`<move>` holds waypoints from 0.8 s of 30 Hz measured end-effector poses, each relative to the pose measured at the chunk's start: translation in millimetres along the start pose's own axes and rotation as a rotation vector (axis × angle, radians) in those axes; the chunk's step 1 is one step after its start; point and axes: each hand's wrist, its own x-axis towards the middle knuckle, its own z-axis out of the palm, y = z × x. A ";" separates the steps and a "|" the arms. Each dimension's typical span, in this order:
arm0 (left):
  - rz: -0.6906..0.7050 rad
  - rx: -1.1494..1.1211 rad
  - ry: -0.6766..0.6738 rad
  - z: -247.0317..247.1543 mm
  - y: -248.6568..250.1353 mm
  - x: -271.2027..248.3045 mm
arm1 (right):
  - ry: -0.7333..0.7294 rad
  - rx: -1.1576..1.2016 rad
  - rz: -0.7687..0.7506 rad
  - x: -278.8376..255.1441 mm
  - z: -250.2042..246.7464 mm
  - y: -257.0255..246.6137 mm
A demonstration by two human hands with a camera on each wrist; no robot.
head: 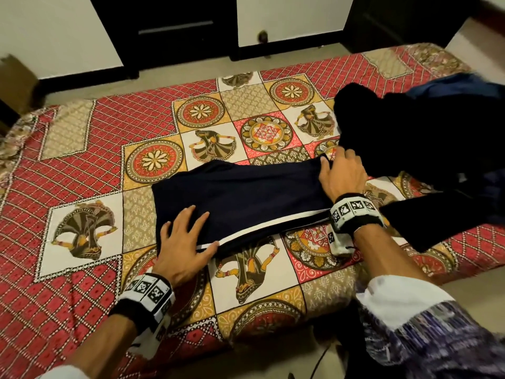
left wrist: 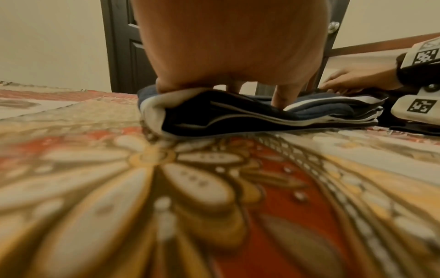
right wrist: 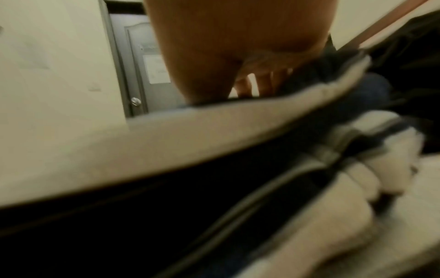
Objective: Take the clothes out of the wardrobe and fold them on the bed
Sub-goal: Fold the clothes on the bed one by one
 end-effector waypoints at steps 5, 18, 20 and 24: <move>0.092 0.065 0.009 -20.2 -1.1 49.8 | -0.240 -0.046 -0.322 -16.3 16.2 -10.8; -0.219 -0.057 -0.032 -17.5 -48.4 35.0 | -0.378 0.079 -0.058 -11.0 35.8 18.4; -0.303 -0.143 0.072 -15.4 -42.4 16.4 | -0.382 0.230 0.050 -6.0 27.1 22.2; -0.608 -0.478 0.245 -18.1 -37.4 13.8 | -0.474 0.363 0.334 6.9 6.0 37.8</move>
